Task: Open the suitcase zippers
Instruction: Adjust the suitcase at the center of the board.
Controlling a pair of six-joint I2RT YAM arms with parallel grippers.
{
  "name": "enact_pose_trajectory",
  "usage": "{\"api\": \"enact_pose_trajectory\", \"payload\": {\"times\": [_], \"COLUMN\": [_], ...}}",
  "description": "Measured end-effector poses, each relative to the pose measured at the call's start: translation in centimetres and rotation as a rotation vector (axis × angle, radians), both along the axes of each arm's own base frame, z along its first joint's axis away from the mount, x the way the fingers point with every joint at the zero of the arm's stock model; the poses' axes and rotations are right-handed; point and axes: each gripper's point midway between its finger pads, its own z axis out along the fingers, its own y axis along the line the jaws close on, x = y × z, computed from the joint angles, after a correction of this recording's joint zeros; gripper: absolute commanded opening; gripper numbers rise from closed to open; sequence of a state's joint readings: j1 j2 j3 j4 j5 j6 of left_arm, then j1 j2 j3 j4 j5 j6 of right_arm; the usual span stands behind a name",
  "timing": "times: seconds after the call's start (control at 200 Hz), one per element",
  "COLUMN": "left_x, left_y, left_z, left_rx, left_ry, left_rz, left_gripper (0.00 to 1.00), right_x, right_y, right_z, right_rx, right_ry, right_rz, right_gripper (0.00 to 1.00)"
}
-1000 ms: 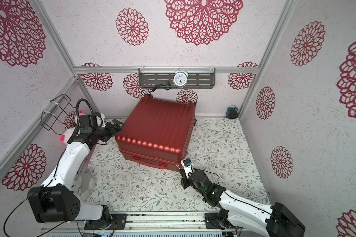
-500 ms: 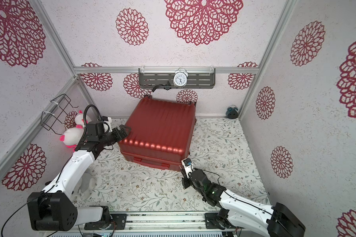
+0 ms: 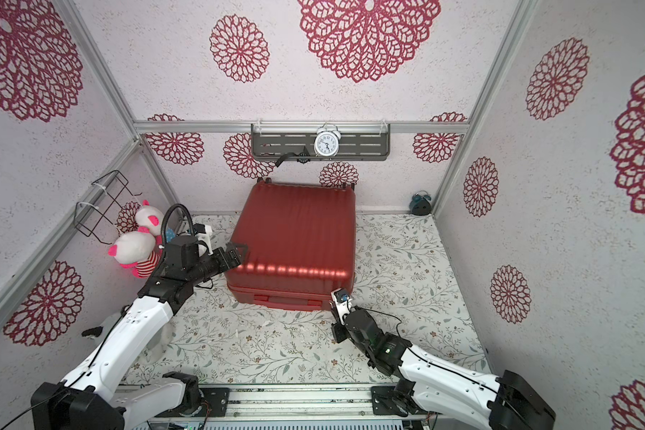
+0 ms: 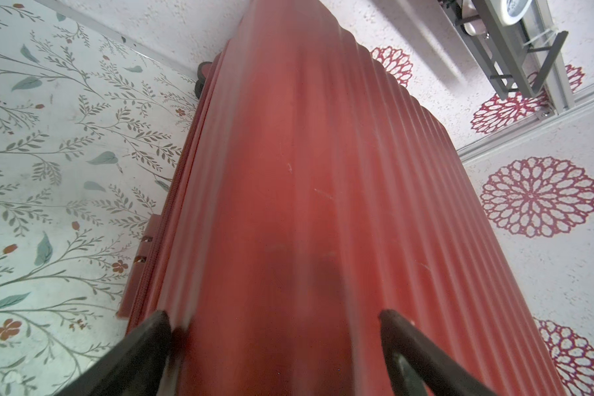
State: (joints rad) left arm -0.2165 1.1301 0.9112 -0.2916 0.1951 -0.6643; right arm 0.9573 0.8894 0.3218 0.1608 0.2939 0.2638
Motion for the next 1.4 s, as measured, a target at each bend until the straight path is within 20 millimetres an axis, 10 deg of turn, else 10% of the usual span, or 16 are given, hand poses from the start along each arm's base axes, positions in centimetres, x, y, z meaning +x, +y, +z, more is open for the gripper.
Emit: {"api": "enact_pose_trajectory", "payload": {"times": [1.401], "left_x": [-5.7], "left_y": [-16.8], "left_z": [-1.5], "left_rx": [-0.095], "left_ry": [0.048], "left_rz": [-0.268], "left_gripper": [0.98], "right_x": [-1.2], "right_y": [1.0], "right_z": [0.1], "right_rx": [0.013], "right_ry": [0.003], "right_rz": [0.061], "right_gripper": [0.00]}}
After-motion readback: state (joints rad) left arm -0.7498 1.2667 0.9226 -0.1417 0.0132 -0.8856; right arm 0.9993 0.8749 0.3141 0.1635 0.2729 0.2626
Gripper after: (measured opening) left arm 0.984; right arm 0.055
